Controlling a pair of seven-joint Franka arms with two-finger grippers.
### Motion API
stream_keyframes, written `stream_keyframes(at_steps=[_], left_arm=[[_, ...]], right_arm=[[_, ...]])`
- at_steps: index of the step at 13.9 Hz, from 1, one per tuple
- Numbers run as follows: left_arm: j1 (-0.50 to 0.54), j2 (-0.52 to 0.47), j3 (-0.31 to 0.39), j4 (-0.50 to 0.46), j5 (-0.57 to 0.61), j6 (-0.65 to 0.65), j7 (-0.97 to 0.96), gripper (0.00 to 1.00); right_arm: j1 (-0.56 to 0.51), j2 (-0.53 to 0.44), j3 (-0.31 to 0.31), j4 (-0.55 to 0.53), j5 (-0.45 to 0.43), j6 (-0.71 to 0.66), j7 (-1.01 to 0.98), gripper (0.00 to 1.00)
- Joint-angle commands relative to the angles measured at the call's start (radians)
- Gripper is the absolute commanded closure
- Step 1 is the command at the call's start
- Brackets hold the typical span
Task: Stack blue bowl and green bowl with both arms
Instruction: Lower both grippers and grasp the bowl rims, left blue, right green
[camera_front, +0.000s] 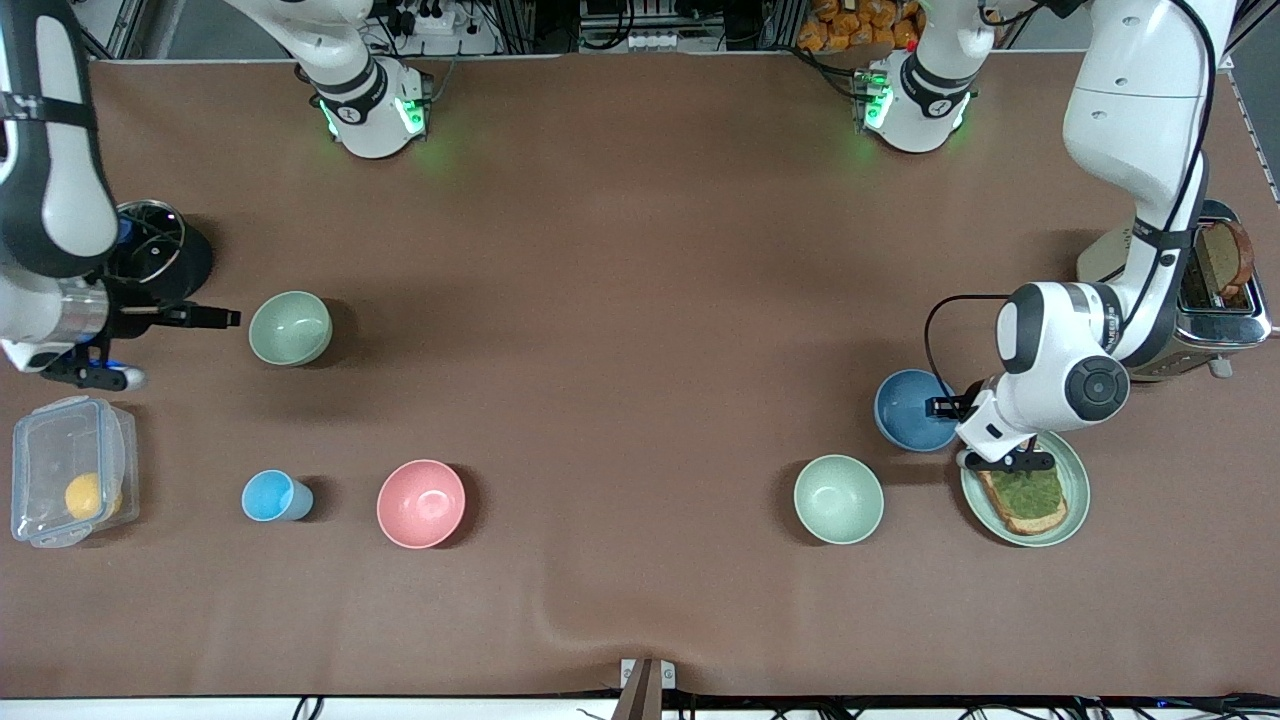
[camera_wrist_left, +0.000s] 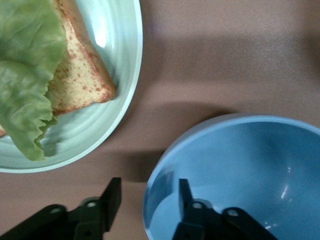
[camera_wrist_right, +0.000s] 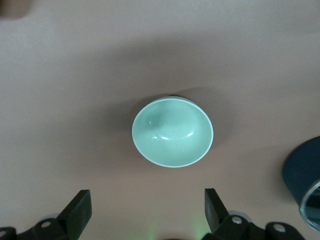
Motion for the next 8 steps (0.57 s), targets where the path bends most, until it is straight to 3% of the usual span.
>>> stream_keyframes(at_steps=[1,8], left_arm=[[-0.003,-0.008,0.000,0.004,0.016,0.003,-0.010,1.00],[0.005,-0.083,-0.006,0.024,0.008,-0.008,0.016,1.00]], right_arm=[[-0.017,-0.087,0.009,-0.181,0.002,0.110,-0.036,0.00],[-0.132,-0.045,0.009,-0.329,-0.020,0.366,-0.182,0.05]])
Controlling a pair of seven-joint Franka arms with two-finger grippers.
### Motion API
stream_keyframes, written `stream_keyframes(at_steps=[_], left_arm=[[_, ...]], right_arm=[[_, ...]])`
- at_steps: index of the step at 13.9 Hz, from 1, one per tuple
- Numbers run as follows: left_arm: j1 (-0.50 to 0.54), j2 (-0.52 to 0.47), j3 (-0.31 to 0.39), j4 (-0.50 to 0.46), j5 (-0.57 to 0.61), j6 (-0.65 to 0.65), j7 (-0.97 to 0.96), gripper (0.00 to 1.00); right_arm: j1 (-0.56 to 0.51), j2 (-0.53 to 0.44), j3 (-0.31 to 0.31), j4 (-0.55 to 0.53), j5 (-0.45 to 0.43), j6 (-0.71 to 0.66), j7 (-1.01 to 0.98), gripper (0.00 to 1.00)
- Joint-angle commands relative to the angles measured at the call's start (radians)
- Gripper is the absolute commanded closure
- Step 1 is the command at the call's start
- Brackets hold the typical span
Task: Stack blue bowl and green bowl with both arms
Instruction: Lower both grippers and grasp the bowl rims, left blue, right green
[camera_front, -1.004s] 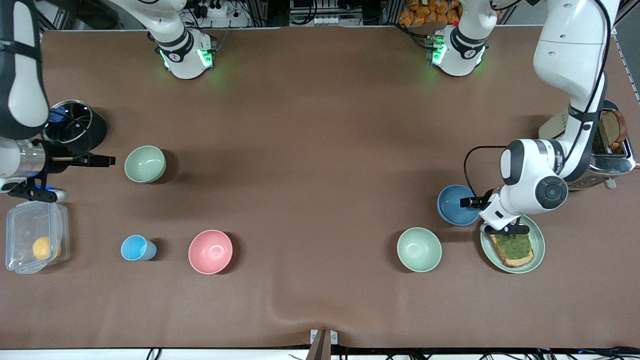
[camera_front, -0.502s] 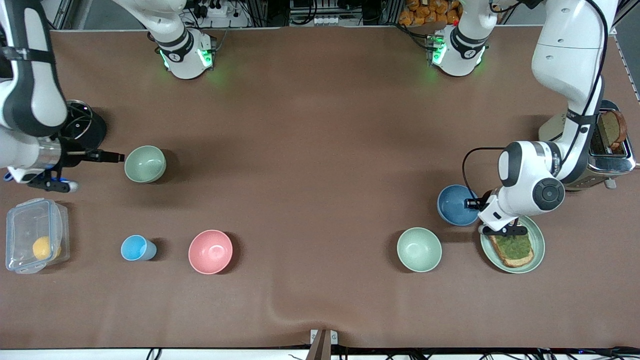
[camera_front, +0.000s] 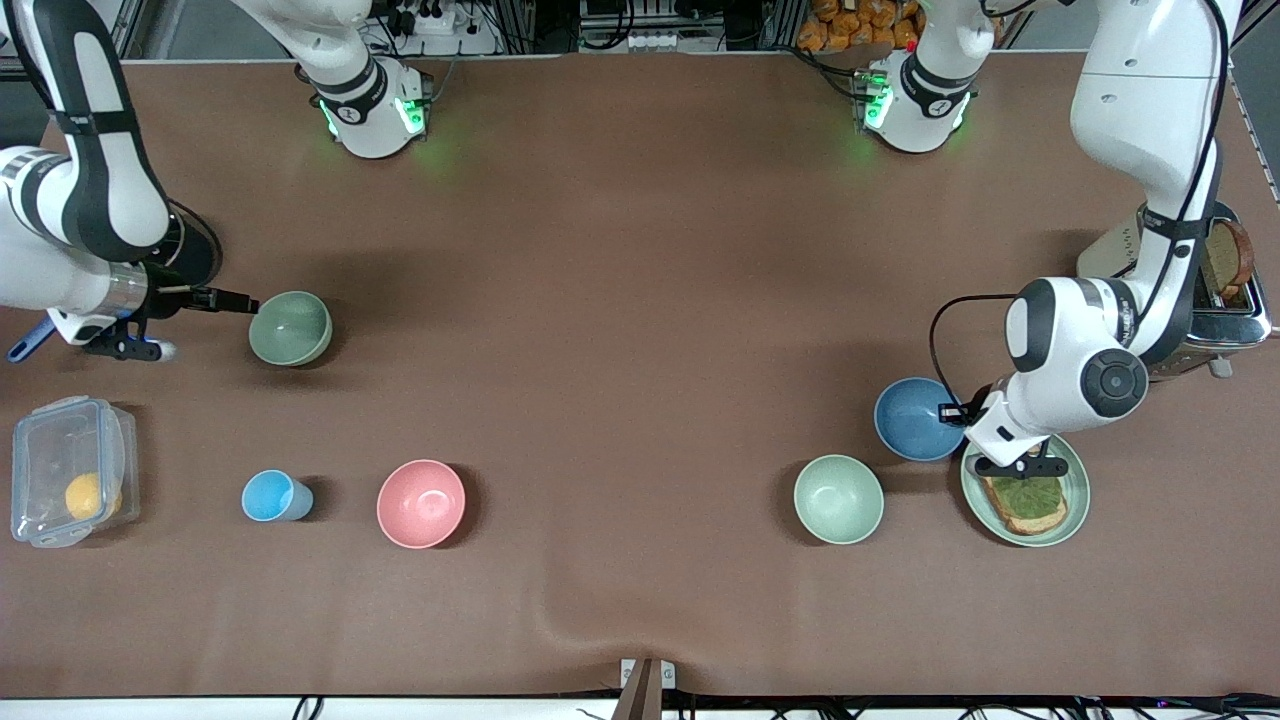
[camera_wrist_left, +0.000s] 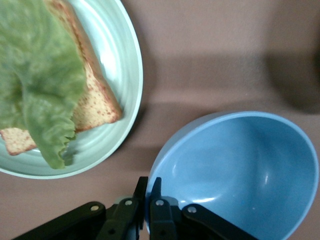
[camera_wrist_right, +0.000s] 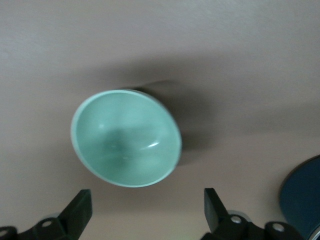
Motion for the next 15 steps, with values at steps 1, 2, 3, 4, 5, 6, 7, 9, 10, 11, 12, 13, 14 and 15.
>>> stream_keyframes(at_steps=[1,2,3,4,5,6,7,9,10,11,12,13,14,15], left_arm=[[0.005,-0.061,-0.004,-0.008,-0.001,-0.007,0.013,1.00],[0.005,-0.074,-0.004,-0.008,-0.022,-0.018,0.013,1.00],[0.005,-0.087,-0.004,-0.008,-0.050,-0.026,0.013,1.00],[0.010,-0.102,-0.003,-0.008,-0.071,-0.027,0.013,1.00],[0.017,-0.113,-0.004,-0.008,-0.100,-0.027,0.012,1.00],[0.017,-0.124,-0.004,-0.008,-0.128,-0.027,0.010,1.00],[0.020,-0.136,-0.004,-0.008,-0.147,-0.027,0.009,1.00],[0.029,-0.144,-0.003,-0.007,-0.205,-0.027,0.003,1.00],[0.030,-0.150,-0.003,-0.005,-0.234,-0.027,0.000,1.00],[0.030,-0.153,-0.003,-0.005,-0.249,-0.027,-0.002,1.00],[0.033,-0.154,-0.003,-0.005,-0.262,-0.027,-0.002,1.00],[0.034,-0.157,-0.003,-0.005,-0.269,-0.027,-0.003,1.00],[0.034,-0.159,-0.003,-0.005,-0.271,-0.027,-0.003,1.00],[0.034,-0.159,-0.003,-0.004,-0.273,-0.027,-0.003,1.00]], right_arm=[[-0.025,-0.012,0.014,-0.085,-0.005,0.104,-0.018,0.08],[-0.031,-0.010,0.014,-0.094,-0.005,0.118,-0.018,0.18],[-0.035,-0.004,0.016,-0.099,-0.005,0.125,-0.018,0.24],[-0.045,0.003,0.014,-0.102,-0.003,0.147,-0.019,0.25],[-0.065,0.020,0.016,-0.106,-0.002,0.170,-0.025,0.25],[-0.079,0.033,0.017,-0.116,0.001,0.197,-0.028,0.27],[-0.088,0.039,0.017,-0.135,0.009,0.232,-0.028,0.33],[-0.096,0.039,0.019,-0.162,0.019,0.276,-0.028,0.34],[-0.096,0.040,0.019,-0.171,0.042,0.277,-0.030,0.36],[-0.094,0.040,0.019,-0.179,0.070,0.293,-0.028,0.37],[-0.094,0.042,0.019,-0.191,0.079,0.308,-0.028,0.37],[-0.091,0.043,0.019,-0.194,0.090,0.325,-0.028,0.37],[-0.090,0.043,0.020,-0.198,0.098,0.326,-0.028,0.39],[-0.085,0.043,0.020,-0.199,0.102,0.326,-0.028,0.42]])
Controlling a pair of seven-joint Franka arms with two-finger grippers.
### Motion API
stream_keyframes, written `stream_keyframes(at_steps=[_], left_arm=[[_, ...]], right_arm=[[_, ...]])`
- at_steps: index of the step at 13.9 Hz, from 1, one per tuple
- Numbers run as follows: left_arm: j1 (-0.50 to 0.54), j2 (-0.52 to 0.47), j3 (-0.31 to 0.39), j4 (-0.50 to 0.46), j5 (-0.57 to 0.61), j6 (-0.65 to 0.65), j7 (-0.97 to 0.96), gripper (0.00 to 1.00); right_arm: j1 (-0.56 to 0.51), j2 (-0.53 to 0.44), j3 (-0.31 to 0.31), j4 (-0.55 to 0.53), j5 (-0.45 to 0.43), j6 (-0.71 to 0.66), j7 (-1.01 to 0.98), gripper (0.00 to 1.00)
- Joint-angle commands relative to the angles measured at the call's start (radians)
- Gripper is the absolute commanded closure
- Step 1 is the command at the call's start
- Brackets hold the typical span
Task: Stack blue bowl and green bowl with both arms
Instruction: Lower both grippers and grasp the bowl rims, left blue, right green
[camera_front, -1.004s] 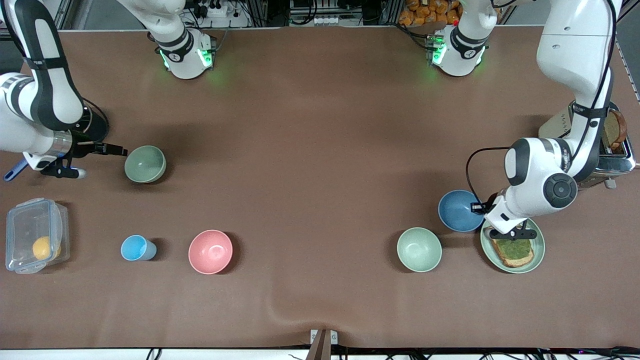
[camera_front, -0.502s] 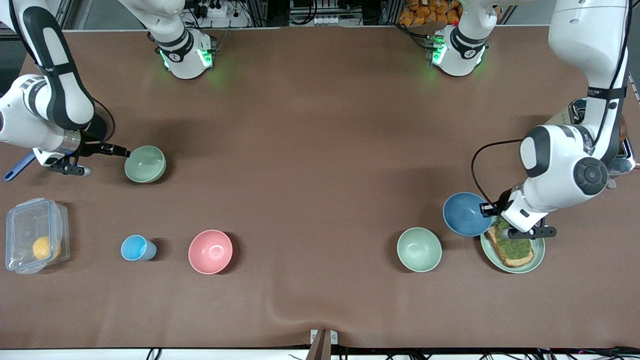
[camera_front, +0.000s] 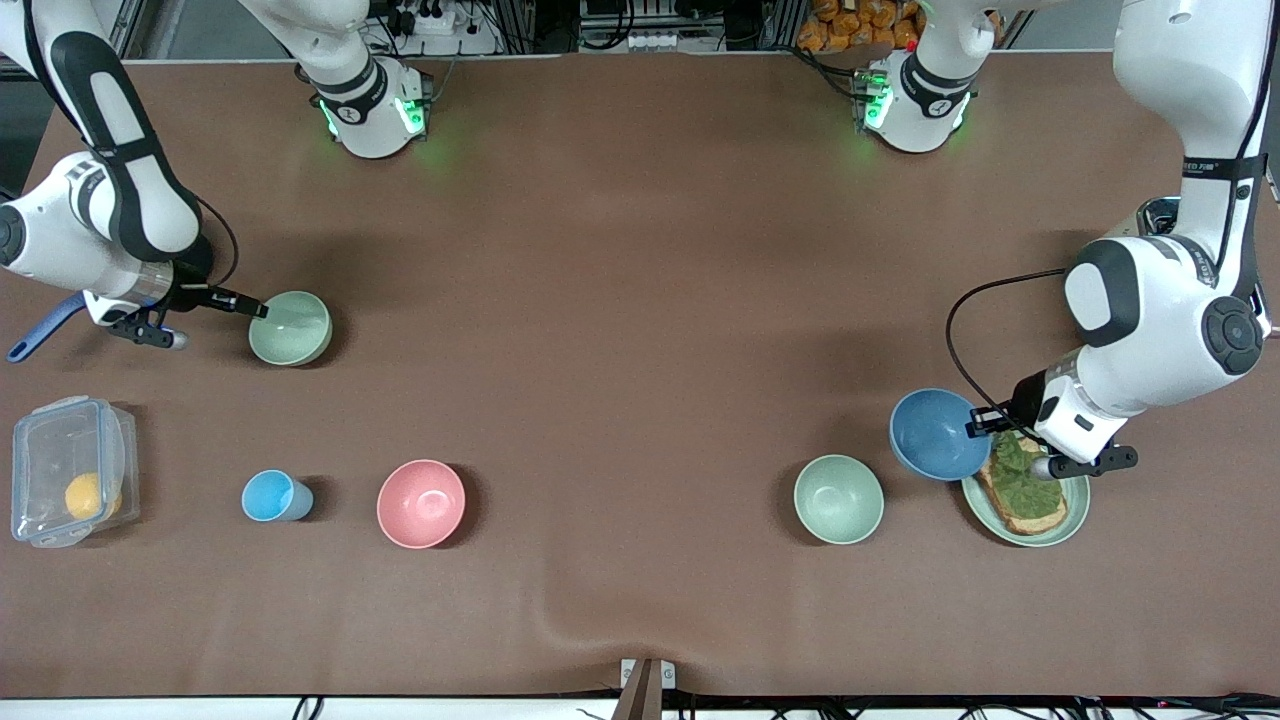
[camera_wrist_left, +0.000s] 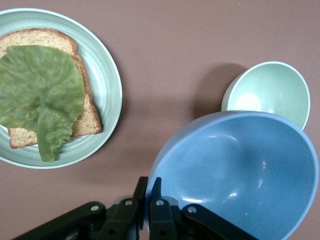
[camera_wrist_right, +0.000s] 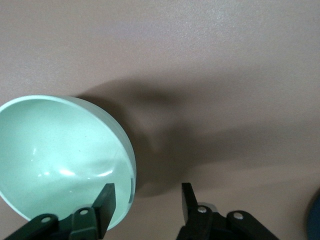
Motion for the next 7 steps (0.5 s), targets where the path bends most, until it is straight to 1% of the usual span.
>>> stream_keyframes(at_steps=[1,2,3,5,7], left_arm=[[0.007,-0.025,-0.004,-0.009,-0.033,-0.015,-0.003,1.00],[0.007,-0.025,-0.004,-0.009,-0.036,-0.015,-0.003,1.00],[0.007,-0.025,-0.002,-0.010,-0.036,-0.015,-0.003,1.00],[0.007,-0.025,-0.002,-0.011,-0.036,-0.015,-0.003,1.00],[0.007,-0.025,-0.002,-0.011,-0.036,-0.015,-0.003,1.00]], right_arm=[[-0.010,-0.011,0.015,-0.025,0.044,0.019,-0.014,0.45],[-0.010,-0.011,0.015,-0.029,0.056,0.022,-0.014,0.50],[-0.010,-0.002,0.017,-0.031,0.084,0.024,-0.015,0.57],[-0.011,0.014,0.015,-0.032,0.124,0.034,-0.076,0.81],[-0.020,0.023,0.015,-0.032,0.142,0.039,-0.156,1.00]])
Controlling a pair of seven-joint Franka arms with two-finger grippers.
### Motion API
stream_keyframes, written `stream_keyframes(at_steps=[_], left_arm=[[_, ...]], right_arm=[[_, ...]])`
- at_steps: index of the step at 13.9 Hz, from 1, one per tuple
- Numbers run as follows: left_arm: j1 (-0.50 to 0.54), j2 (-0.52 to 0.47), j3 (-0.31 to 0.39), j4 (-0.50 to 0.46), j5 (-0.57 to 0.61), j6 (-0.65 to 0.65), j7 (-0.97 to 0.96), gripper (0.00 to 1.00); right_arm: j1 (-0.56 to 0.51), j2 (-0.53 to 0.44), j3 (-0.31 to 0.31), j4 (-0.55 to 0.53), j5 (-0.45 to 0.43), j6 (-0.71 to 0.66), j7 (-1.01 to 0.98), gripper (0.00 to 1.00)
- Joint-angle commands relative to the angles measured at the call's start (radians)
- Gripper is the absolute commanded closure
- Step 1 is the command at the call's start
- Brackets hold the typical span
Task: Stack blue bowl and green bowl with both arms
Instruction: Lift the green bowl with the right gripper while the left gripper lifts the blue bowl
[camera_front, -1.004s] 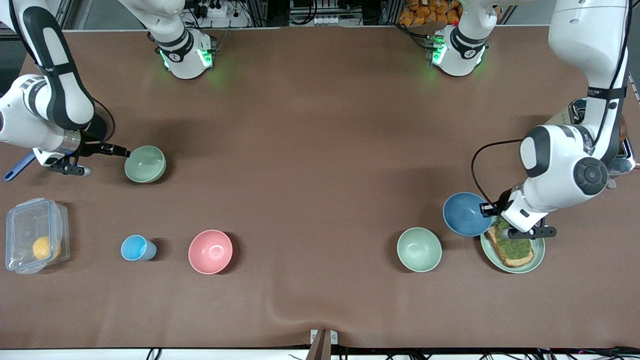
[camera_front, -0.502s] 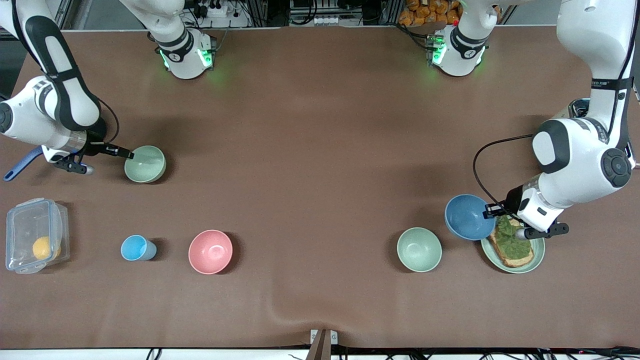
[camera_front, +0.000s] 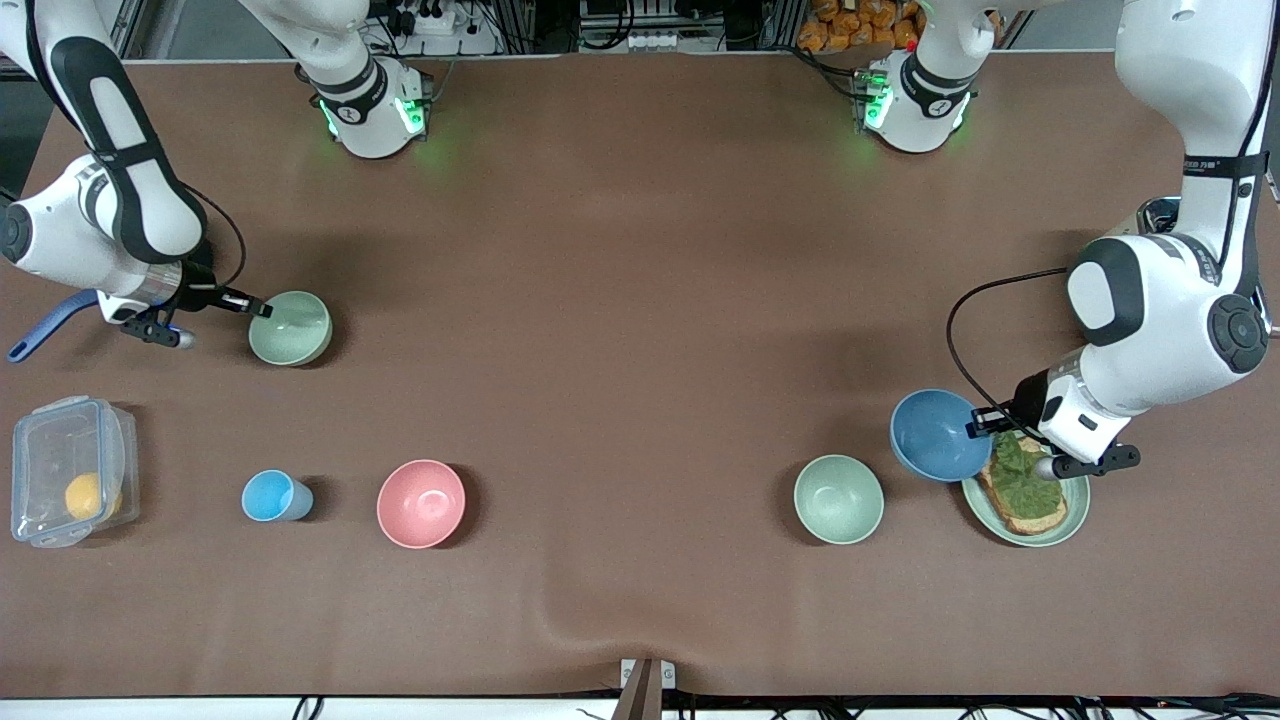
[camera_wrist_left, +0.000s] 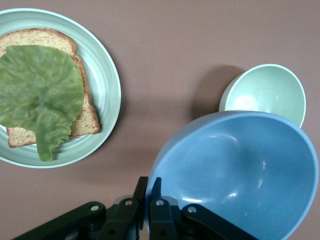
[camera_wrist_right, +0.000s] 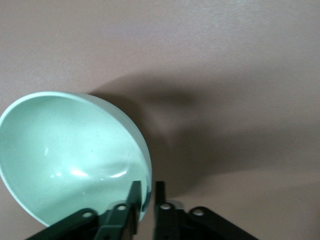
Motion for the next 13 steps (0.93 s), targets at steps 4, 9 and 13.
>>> stream_keyframes(at_steps=[4,9,13], left_arm=[[0.006,-0.022,-0.002,-0.010,-0.026,-0.015,-0.001,1.00],[0.006,-0.022,-0.004,-0.001,-0.032,-0.015,-0.005,1.00],[0.007,-0.025,-0.002,0.022,-0.118,-0.015,-0.005,1.00]], right_arm=[[0.001,-0.050,0.014,0.014,0.047,-0.138,-0.091,1.00],[0.085,-0.147,0.021,0.060,0.057,-0.336,0.054,1.00],[0.263,-0.254,0.022,0.058,0.110,-0.389,0.333,1.00]])
